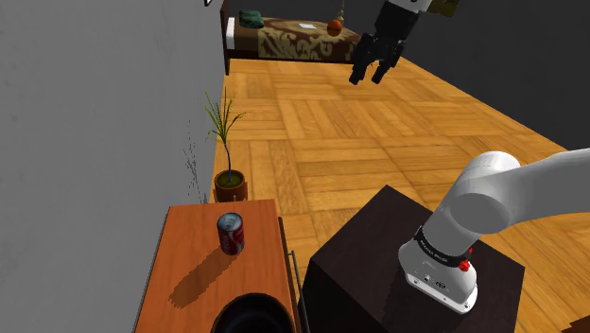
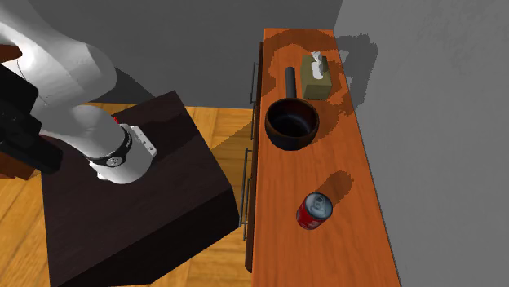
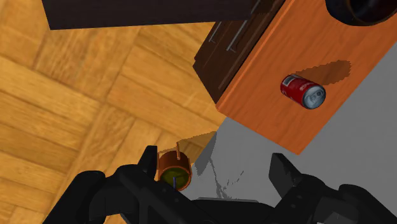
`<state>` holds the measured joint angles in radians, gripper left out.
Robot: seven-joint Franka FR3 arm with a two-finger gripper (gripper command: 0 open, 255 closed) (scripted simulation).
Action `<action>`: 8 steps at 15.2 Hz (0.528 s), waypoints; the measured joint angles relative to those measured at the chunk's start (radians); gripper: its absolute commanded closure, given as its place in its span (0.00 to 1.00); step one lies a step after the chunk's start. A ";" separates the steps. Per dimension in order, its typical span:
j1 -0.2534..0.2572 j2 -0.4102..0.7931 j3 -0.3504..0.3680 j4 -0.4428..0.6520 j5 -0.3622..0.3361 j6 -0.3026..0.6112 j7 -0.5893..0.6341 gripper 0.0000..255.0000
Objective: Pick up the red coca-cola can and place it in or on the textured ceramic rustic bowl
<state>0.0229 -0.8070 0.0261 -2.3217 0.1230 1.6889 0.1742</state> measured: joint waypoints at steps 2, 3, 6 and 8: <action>0.002 0.000 0.005 -0.011 0.004 0.011 0.004 0.00; 0.005 0.017 0.015 -0.016 0.010 0.033 0.011 0.00; 0.021 0.037 0.059 -0.072 0.038 0.111 0.045 0.00; 0.034 0.049 0.093 -0.113 0.059 0.168 0.072 0.00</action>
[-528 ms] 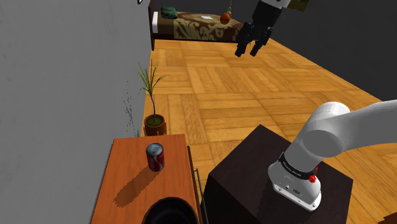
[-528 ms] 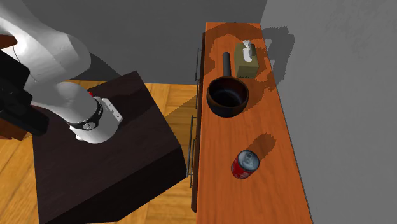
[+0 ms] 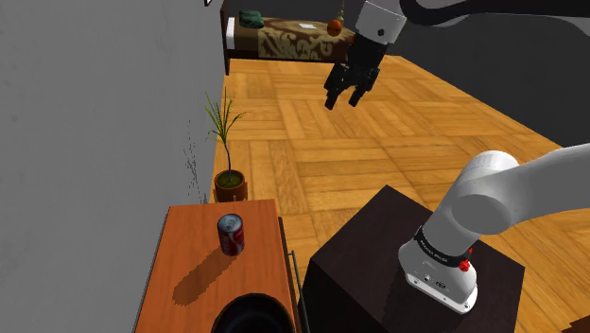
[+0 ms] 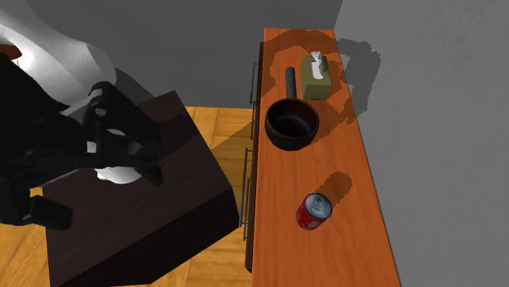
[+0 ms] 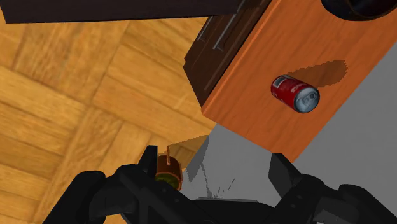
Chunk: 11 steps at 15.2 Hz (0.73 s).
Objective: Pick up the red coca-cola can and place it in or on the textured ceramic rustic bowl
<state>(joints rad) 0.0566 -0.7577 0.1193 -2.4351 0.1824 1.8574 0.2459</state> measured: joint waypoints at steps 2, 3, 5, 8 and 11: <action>0.010 0.031 0.029 -0.036 0.018 0.068 0.017 0.00; 0.016 0.048 0.047 -0.045 0.028 0.096 0.032 0.00; 0.028 0.089 0.081 -0.062 0.046 0.158 0.056 0.00; 0.042 0.155 0.132 -0.073 0.067 0.241 0.095 0.00; 0.053 0.228 0.179 -0.084 0.083 0.331 0.128 0.00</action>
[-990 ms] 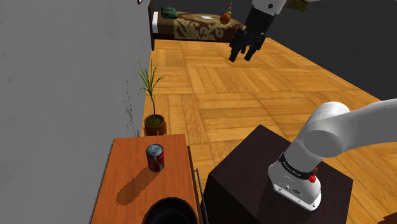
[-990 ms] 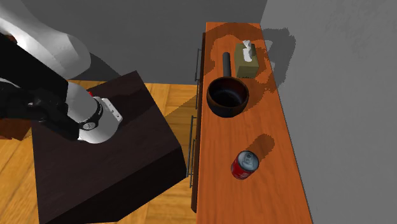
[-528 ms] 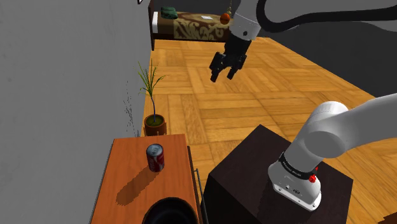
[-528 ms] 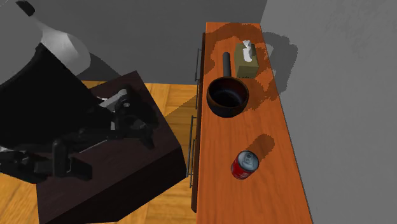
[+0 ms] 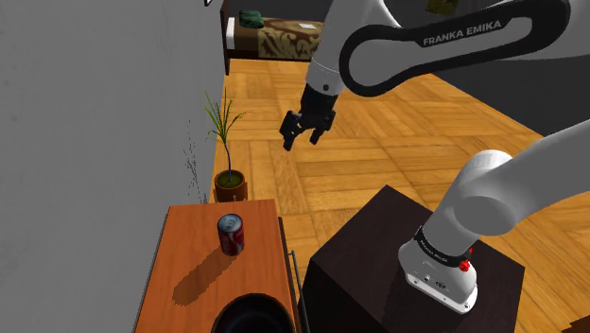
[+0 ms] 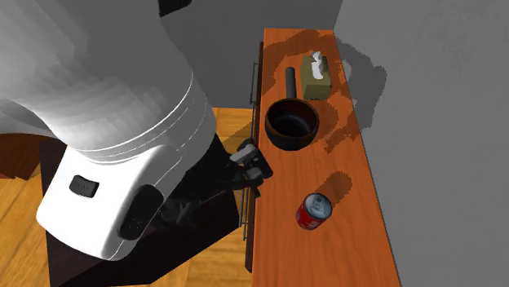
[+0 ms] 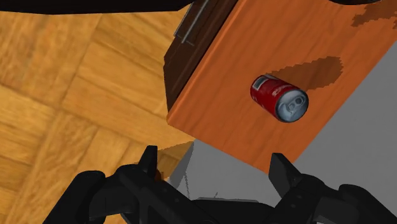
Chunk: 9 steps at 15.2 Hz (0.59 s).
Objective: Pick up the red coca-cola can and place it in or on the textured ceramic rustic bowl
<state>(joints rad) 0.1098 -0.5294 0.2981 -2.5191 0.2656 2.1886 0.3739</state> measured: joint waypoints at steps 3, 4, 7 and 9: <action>0.006 0.086 0.048 -0.003 0.006 0.093 0.036 0.00; 0.006 0.128 0.070 0.006 0.003 0.130 0.055 0.00; 0.001 0.246 0.122 0.039 -0.019 0.219 0.107 0.00; 0.001 0.309 0.154 0.049 -0.040 0.273 0.148 0.00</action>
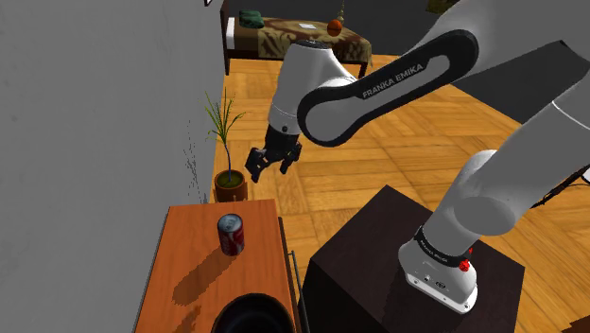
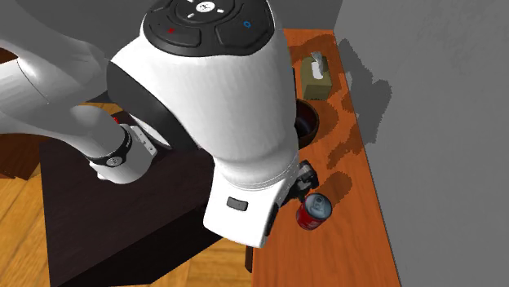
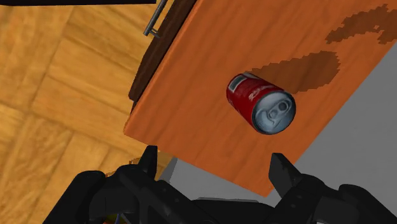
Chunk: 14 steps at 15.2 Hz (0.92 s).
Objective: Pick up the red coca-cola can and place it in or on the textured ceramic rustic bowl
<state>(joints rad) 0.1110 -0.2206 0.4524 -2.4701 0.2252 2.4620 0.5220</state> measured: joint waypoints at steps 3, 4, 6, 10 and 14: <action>-0.007 0.126 0.047 0.044 -0.072 0.080 0.085 0.00; -0.006 0.167 0.060 0.060 -0.103 0.103 0.119 0.00; -0.002 0.252 0.071 0.094 -0.173 0.146 0.184 0.00; 0.051 0.424 0.052 0.191 -0.336 0.202 0.335 0.00; 0.110 0.535 0.007 0.247 -0.435 0.246 0.420 0.00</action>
<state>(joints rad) 0.2207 0.3140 0.4590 -2.2229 -0.2095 2.7079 0.9418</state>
